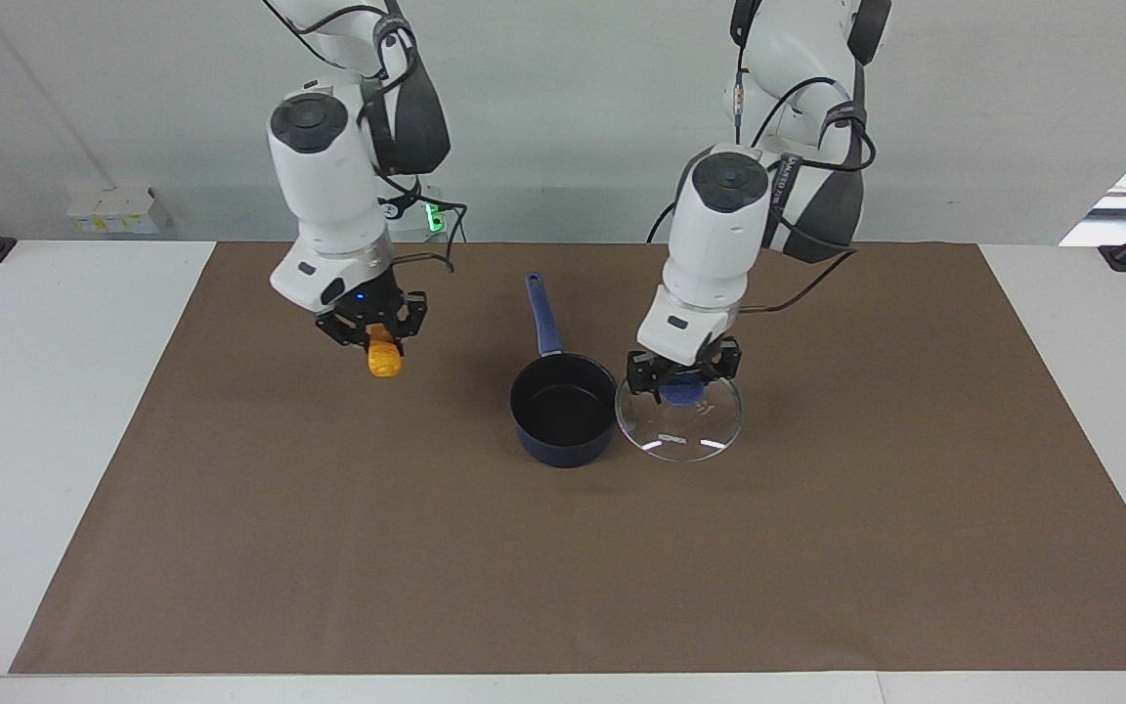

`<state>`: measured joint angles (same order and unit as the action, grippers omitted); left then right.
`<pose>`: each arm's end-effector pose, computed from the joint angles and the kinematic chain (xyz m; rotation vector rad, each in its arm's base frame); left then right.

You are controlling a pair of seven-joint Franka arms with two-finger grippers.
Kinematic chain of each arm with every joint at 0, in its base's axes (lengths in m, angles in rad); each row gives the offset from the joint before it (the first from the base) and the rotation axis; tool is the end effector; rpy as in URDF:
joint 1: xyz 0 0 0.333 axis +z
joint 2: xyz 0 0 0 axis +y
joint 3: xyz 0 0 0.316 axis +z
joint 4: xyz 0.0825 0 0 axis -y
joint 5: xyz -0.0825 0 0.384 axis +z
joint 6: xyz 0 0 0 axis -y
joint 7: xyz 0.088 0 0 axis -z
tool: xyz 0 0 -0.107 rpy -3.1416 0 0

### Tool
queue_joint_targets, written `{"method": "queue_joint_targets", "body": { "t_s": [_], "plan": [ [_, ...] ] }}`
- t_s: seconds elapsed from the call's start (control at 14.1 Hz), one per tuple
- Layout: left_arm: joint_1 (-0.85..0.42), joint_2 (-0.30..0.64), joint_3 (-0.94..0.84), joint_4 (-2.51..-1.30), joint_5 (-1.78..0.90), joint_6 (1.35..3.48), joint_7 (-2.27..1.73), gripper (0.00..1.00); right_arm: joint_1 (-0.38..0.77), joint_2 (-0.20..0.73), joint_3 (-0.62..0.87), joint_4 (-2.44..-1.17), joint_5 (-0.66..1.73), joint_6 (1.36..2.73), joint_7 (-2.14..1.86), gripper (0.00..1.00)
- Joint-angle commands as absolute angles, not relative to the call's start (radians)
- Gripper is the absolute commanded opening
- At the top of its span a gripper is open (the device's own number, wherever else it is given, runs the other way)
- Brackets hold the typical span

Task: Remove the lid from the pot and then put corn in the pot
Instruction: 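Lift the lid away with the left gripper while the right gripper carries the corn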

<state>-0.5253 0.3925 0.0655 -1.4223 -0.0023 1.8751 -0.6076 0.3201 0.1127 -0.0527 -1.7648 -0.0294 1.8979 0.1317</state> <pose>0.6096 -0.3099 0.4797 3.1204 0.2230 0.1004 0.5776 0.1572 0.4954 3.1040 0.2258 0.0418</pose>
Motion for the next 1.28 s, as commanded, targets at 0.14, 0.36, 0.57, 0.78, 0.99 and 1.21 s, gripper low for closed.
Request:
{"method": "queue_joint_targets", "body": {
  "t_s": [0.14, 0.36, 0.57, 0.78, 0.99, 1.21],
  "plan": [
    [-0.378, 0.299, 0.055, -1.58, -0.053, 1.914, -0.413, 0.0, 0.449, 0.283, -0.045, -1.574, -0.018, 1.905, 0.395, 0.0],
    [-0.287, 0.27, 0.055, -1.615, -0.081, 1.914, -0.319, 0.0, 0.518, 0.399, -0.041, -1.452, -0.015, 1.908, 0.52, 0.0],
    [-0.22, 0.223, 0.055, -1.727, -0.112, 1.975, -0.166, 0.0, 0.534, 0.462, -0.019, -1.417, 0.009, 1.972, 0.554, 0.0],
    [-0.141, 0.126, 0.055, -1.923, -0.142, 2.12, -0.048, 0.0, 0.551, 0.494, -0.014, -1.428, 0.005, 2.022, 0.563, 0.0],
    [-0.066, 0.094, 0.057, -2.003, -0.169, 2.138, 0.096, 0.0, 0.548, 0.506, -0.014, -1.451, 0.006, 2.048, 0.552, 0.0],
    [-0.025, 0.074, 0.057, -2.118, -0.169, 2.233, 0.199, 0.0, 0.548, 0.509, -0.014, -1.488, 0.014, 2.074, 0.548, 0.0]
  ]
}}
